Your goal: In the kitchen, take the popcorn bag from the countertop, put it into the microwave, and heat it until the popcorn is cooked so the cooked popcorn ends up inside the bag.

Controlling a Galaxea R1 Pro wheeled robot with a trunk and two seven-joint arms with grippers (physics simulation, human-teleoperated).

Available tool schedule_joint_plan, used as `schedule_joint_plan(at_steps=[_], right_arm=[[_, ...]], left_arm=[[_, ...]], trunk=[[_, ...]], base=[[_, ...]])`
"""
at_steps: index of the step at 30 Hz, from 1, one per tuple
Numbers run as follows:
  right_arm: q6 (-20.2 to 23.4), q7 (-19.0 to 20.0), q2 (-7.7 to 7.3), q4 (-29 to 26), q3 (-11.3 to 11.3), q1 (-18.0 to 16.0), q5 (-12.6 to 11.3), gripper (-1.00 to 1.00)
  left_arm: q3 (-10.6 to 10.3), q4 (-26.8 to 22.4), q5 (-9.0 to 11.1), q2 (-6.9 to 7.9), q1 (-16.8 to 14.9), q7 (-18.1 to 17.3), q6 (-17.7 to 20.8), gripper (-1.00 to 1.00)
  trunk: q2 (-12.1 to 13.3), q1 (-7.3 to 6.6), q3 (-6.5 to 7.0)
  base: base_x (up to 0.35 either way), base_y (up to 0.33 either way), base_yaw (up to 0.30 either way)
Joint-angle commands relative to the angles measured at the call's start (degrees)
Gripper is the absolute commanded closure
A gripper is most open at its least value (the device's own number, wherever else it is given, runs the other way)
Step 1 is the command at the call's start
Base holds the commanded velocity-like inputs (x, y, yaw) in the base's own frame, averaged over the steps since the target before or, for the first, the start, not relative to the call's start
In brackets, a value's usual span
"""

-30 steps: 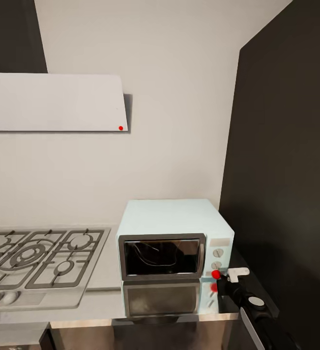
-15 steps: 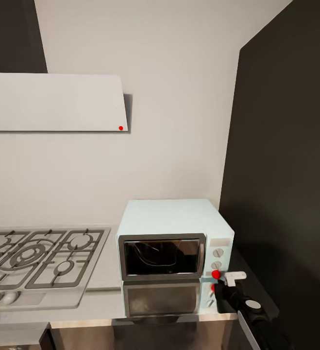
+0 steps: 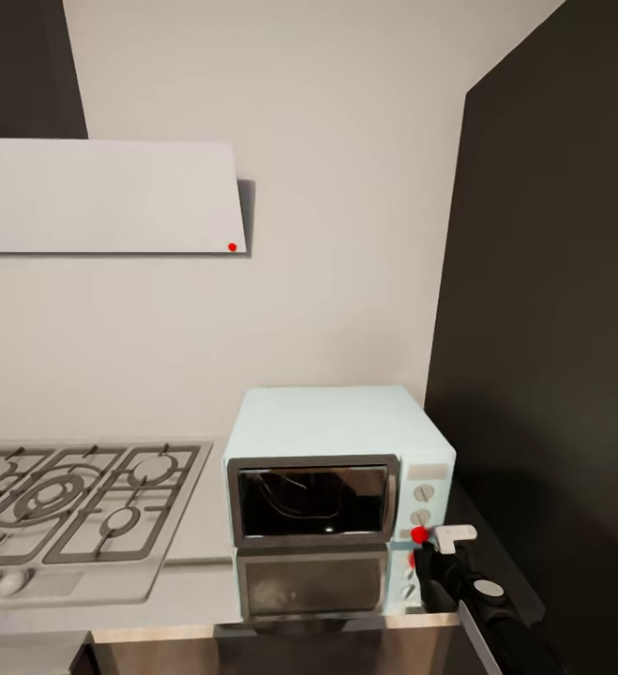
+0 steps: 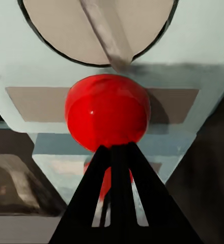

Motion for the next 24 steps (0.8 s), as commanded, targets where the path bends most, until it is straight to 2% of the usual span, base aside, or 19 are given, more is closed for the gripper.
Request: schedule_joint_plan(at_steps=[1, 7, 13, 24], right_arm=[[0.30, 0.04, -0.05, -0.08, 0.10, 0.00, -0.18, 1.00], [0.30, -0.04, -0.05, -0.01, 0.16, 0.00, -0.20, 1.00], [0.30, 0.18, -0.05, -0.02, 0.10, 0.00, -0.06, 1.00], [0.45, 0.54, -0.24, -0.94, 0.19, 0.00, 0.08, 1.00]], left_arm=[[-0.48, 0.09, 0.60, 0.01, -0.03, -0.24, -0.21, -1.00], [-0.48, 0.09, 0.60, 0.02, -0.03, -0.24, -0.26, -1.00], [-0.48, 0.09, 0.60, 0.02, -0.02, -0.24, -0.27, -1.00], [-0.48, 0.09, 0.60, -0.24, -0.02, -0.24, -0.27, -1.00]], trunk=[[-0.03, 0.03, -0.02], [-0.03, 0.03, -0.02], [-0.03, 0.03, -0.02], [-0.03, 0.03, -0.02]], base=[[0.151, 0.000, 0.000], [0.138, 0.000, 0.000], [-0.003, 0.000, 0.000], [-0.320, 0.000, 0.000]])
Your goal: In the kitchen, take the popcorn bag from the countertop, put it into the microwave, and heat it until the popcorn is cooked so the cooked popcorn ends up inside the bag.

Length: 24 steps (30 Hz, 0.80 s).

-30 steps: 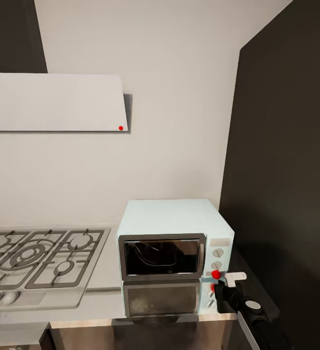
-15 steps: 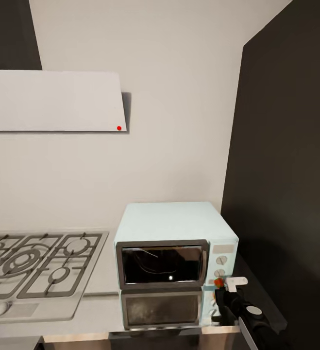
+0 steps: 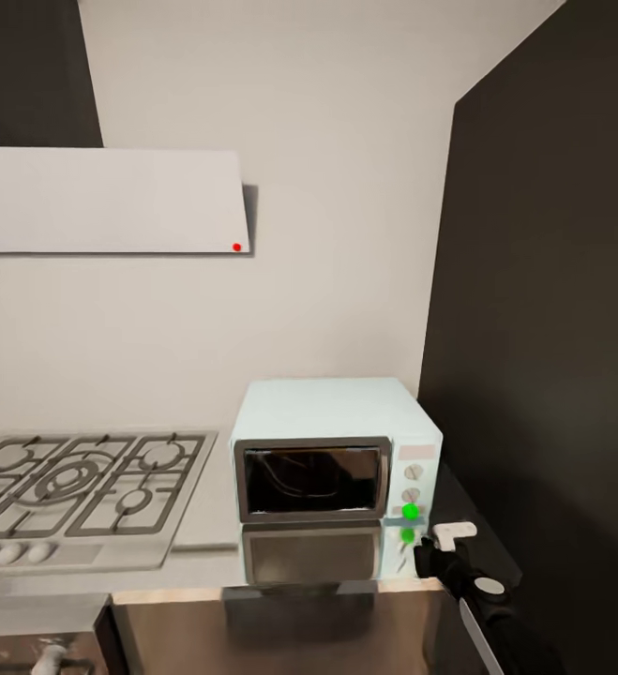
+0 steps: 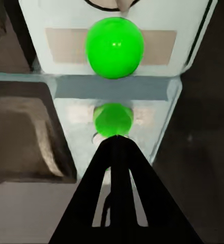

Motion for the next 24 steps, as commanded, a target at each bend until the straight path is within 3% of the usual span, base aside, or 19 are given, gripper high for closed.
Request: schedule_joint_plan(at_steps=[1, 8, 10, 15, 18, 21, 24], right_arm=[[0.32, 0.06, -0.09, -0.15, 0.10, 0.00, -0.12, 1.00], [1.32, 0.32, -0.20, -4.49, 0.18, 0.00, -0.23, 1.00], [3.72, 0.33, -0.15, -5.89, 0.18, 0.00, -0.24, 1.00], [15.16, 0.33, -0.13, -12.40, 0.18, 0.37, -0.25, 1.00], [24.82, 0.29, -0.15, -20.20, 0.12, -0.04, -0.26, 1.00], [32.36, 0.17, -0.09, -22.96, 0.10, -0.16, -0.64, 1.00], [33.73, -0.16, 0.03, -21.65, 0.10, -0.17, -1.02, 1.00]], left_arm=[[-0.48, 0.11, 0.60, -0.01, -0.03, -0.20, -0.24, -1.00], [-0.45, 0.11, 0.60, -0.01, -0.03, -0.20, -0.24, -1.00], [-0.46, 0.11, 0.60, -0.01, 0.01, -0.20, -0.24, -1.00], [-0.48, 0.11, 0.60, -0.01, -0.02, -0.20, -0.24, -1.00], [-0.44, 0.11, 0.60, -0.01, -0.01, -0.20, -0.24, -1.00], [-0.43, 0.11, 0.60, -0.01, -0.03, -0.20, -0.24, -1.00], [-0.44, 0.11, 0.60, 0.03, -0.03, -0.20, -0.24, -1.00]], trunk=[[-0.04, -0.02, -0.02], [-0.04, -0.02, -0.02], [-0.04, -0.02, -0.02], [-0.04, -0.02, -0.02], [-0.04, -0.02, -0.02], [-0.04, -0.02, -0.02], [-0.04, -0.02, -0.02]], base=[[-0.345, 0.000, 0.000], [-0.345, 0.000, 0.000], [-0.345, 0.000, 0.000], [-0.345, 0.000, 0.000], [-0.345, 0.000, 0.000], [-0.344, 0.000, 0.000], [-0.260, 0.000, 0.000]])
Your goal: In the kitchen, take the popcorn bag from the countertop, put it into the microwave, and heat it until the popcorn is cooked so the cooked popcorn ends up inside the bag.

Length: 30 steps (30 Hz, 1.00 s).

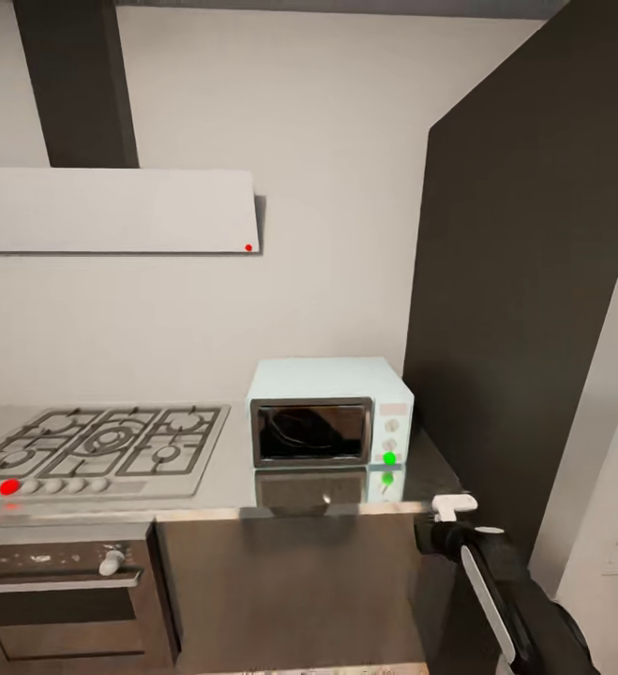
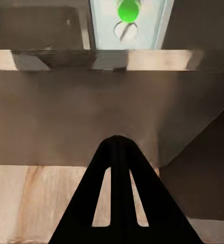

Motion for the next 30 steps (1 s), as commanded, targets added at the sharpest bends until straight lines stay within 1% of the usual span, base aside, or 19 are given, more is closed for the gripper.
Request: schedule_joint_plan(at_steps=[1, 3, 4, 5, 7, 8, 9, 10, 11, 12, 13, 15, 17, 19, 21, 22, 24, 30], right_arm=[[0.19, -0.14, -0.01, 2.03, 0.07, -0.02, -0.29, 1.00], [-1.29, -0.15, 0.03, 6.86, 0.01, -0.02, -0.19, 1.00], [-4.39, -0.24, 0.00, 11.74, -0.01, -0.02, -0.04, 1.00], [-6.33, -0.29, -0.01, 14.58, 0.00, -0.02, 0.00, 1.00], [-13.73, -0.39, -0.01, 26.20, 0.07, -0.02, 0.14, 1.00], [-18.29, -0.42, -0.02, 33.01, 0.08, -0.02, 0.21, 1.00], [-23.88, -0.47, -0.02, 40.78, 0.12, -0.02, 0.30, 1.00], [-27.92, -0.48, -0.05, 45.99, 0.16, -0.02, 0.39, 1.00], [-33.96, -0.51, -0.08, 53.39, 0.27, -0.02, 0.68, 1.00], [-37.60, -0.54, -0.07, 57.81, 0.31, -0.02, 1.15, 1.00], [-42.26, -0.61, -0.14, 63.63, 0.23, -0.02, 2.26, 1.00], [-47.46, -0.66, -0.25, 70.72, 0.17, -0.02, 3.44, 1.00], [-50.64, -0.73, -0.47, 74.40, 0.15, 0.01, 3.81, 1.00], [-52.14, -1.04, -0.58, 75.57, 0.11, 1.44, 3.88, 1.00], [-52.75, -1.37, -0.66, 75.94, 0.05, 4.30, 3.65, 1.00], [-53.25, -1.48, -0.54, 76.05, -0.04, 6.29, 3.49, 1.00], [-53.59, -1.54, -0.31, 76.11, -0.09, 8.24, 3.41, 1.00], [-53.83, -1.48, -0.28, 76.13, -0.11, 10.54, 3.67, 1.00]], left_arm=[[-0.46, 0.11, 0.60, 0.02, -0.03, -0.20, -0.24, -1.00], [-0.44, 0.11, 0.60, 0.03, -0.03, -0.20, -0.24, -1.00], [-0.44, 0.11, 0.60, 0.04, -0.03, -0.20, -0.24, -1.00], [-0.44, 0.11, 0.60, 0.04, -0.03, -0.20, -0.24, -1.00], [-0.44, 0.11, 0.60, 0.04, -0.03, -0.20, -0.24, -1.00], [-0.44, 0.11, 0.60, 0.04, -0.03, -0.20, -0.24, -1.00], [-0.44, 0.11, 0.60, 0.04, -0.03, -0.20, -0.24, -1.00], [-0.44, 0.11, 0.60, 0.04, -0.03, -0.20, -0.24, -1.00], [-0.44, 0.11, 0.60, 0.04, -0.03, -0.20, -0.24, -1.00], [-0.44, 0.11, 0.60, 0.04, -0.03, -0.20, -0.24, -1.00], [-0.44, 0.11, 0.60, 0.04, -0.03, -0.20, -0.24, -1.00], [-0.44, 0.11, 0.60, 0.04, -0.03, -0.20, -0.24, -1.00], [-0.44, 0.11, 0.60, 0.14, -0.03, -0.20, -0.24, -1.00], [-0.44, 0.11, 0.60, 0.19, -0.03, -0.20, -0.24, -1.00], [-0.44, 0.11, 0.60, 0.21, -0.02, -0.20, -0.24, -1.00], [-0.45, 0.11, 0.60, 0.21, 0.00, -0.20, -0.24, -1.00], [-0.46, 0.11, 0.60, 0.21, -0.02, -0.20, -0.24, -1.00], [-0.52, 0.11, 0.54, 0.26, -0.02, -0.20, -0.19, -1.00]], trunk=[[-0.04, 0.00, -0.02], [-0.04, 0.00, -0.02], [-0.04, 0.00, -0.02], [-0.04, 0.00, -0.02], [-0.04, 0.00, -0.02], [-0.04, 0.00, -0.02], [-0.04, 0.00, -0.02], [-0.04, 0.00, -0.02], [-0.04, 0.00, -0.02], [-0.04, 0.00, -0.02], [-0.04, 0.00, -0.02], [-0.04, 0.00, -0.02], [-0.04, 0.00, -0.02], [-0.04, 0.00, -0.02], [-0.04, 0.00, -0.02], [-0.04, 0.00, -0.02], [-0.04, 0.00, -0.02], [-0.04, 0.00, -0.02]], base=[[-0.107, 0.000, 0.000], [-0.045, 0.000, 0.000], [-0.014, 0.000, 0.000], [-0.009, 0.000, 0.000], [-0.004, 0.000, 0.000], [-0.001, 0.000, 0.000], [0.000, 0.000, 0.000], [0.000, 0.000, 0.000], [0.000, 0.000, 0.000], [0.000, 0.000, 0.000], [0.000, 0.000, 0.000], [0.000, 0.000, 0.000], [0.000, 0.000, 0.000], [0.000, 0.000, 0.000], [0.000, 0.000, 0.000], [0.000, 0.000, 0.000], [0.000, 0.000, 0.000], [0.000, 0.000, 0.000]])
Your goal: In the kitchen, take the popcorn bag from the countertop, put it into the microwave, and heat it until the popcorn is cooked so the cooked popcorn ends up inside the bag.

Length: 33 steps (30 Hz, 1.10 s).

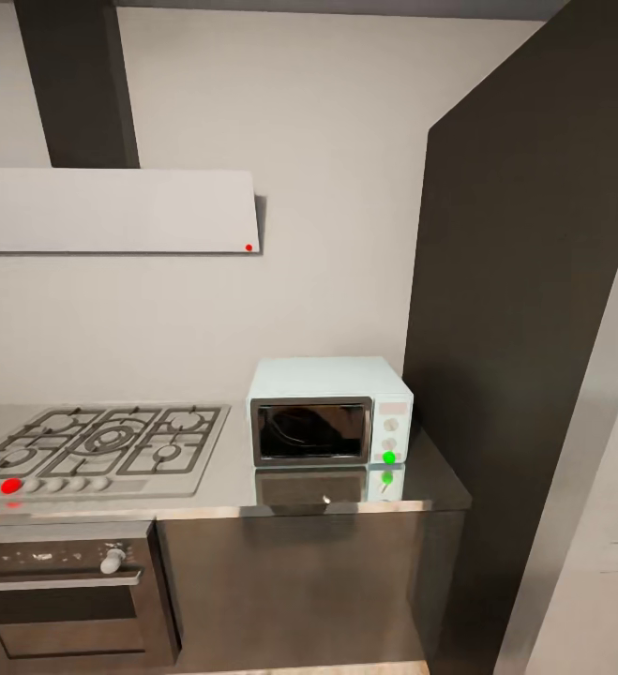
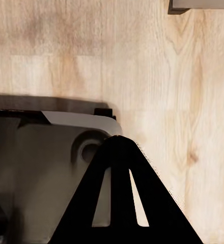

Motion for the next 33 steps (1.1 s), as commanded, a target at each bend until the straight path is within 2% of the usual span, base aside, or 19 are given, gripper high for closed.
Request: schedule_joint_plan(at_steps=[1, 4, 6, 7, 33], right_arm=[[-0.44, 0.15, -0.02, 0.18, 0.07, 0.36, 0.21, 1.00], [-0.51, 0.15, -0.02, 0.18, 0.07, 0.59, 0.26, 1.00], [-0.38, 0.15, -0.19, 0.18, 0.07, 0.63, 0.26, 1.00], [0.38, 0.15, 3.59, -0.17, 0.14, 0.64, 0.58, 1.00], [0.38, 0.15, 3.59, -0.17, 0.16, 0.64, 0.54, 1.00]], left_arm=[[-0.54, 0.09, 0.53, 0.09, -0.02, -0.24, -0.13, -1.00], [-0.57, 0.09, 0.31, 0.20, -0.03, -0.24, 0.26, -1.00], [-0.58, 0.09, 0.25, 0.84, -0.03, -0.24, 0.51, -1.00], [-0.66, -0.17, -0.49, 4.04, -0.03, -0.31, -0.32, -1.00], [-0.66, -0.17, -0.49, 4.04, -0.01, -0.28, -0.32, -1.00]], trunk=[[-0.03, 0.02, -0.01], [-0.03, 0.02, -0.01], [-0.03, 0.02, -0.01], [-0.03, 0.02, -0.01], [-0.03, 0.02, -0.01]], base=[[0.000, 0.000, 0.000], [0.000, 0.000, 0.000], [0.000, 0.000, 0.000], [0.000, 0.000, 0.000], [0.000, 0.000, 0.000]])
